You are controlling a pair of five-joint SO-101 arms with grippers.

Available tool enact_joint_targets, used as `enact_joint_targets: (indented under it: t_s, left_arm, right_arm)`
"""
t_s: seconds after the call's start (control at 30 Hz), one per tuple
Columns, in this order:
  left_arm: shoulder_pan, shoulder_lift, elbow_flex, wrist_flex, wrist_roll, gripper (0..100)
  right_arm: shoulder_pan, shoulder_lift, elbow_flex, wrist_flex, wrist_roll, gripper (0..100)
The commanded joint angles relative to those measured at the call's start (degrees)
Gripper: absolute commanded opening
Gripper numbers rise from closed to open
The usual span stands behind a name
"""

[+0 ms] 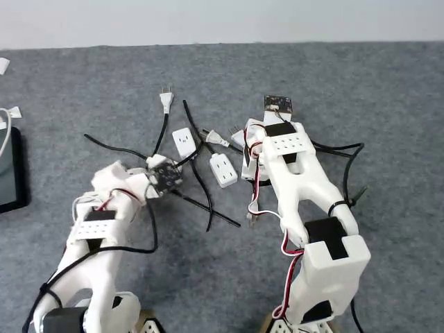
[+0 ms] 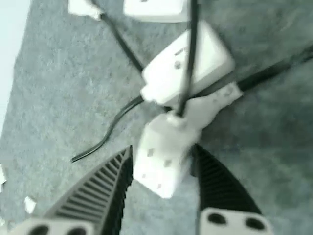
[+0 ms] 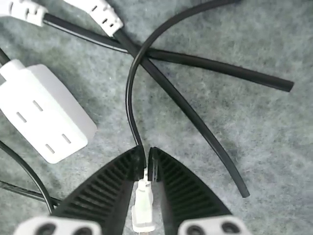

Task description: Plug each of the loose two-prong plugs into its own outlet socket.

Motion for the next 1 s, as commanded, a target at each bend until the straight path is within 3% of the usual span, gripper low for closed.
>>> enact_joint_targets:
  t_s: [0.0, 0.3, 0.53, 0.97]
  left_arm:
    - [-2.02, -0.62, -4.62, 4.13, -1.14, 27]
    - [-5.71, -0.09, -13.58, 12.84, -3.43, 27]
    - [-3.16, 0.62, -17.1, 18.29, -3.43, 27]
    - [-4.22, 26.02, -37.05, 25.67, -6.24, 26]
  right_arm:
    - [-0.4, -3.74, -1.14, -1.45, 1.05, 2.8]
    - [-0.92, -3.65, -1.05, -1.63, 1.14, 2.8]
    - [-0.92, -3.65, -1.05, -1.54, 1.14, 2.8]
    - [-0.92, -3.65, -1.05, -1.63, 1.14, 2.8]
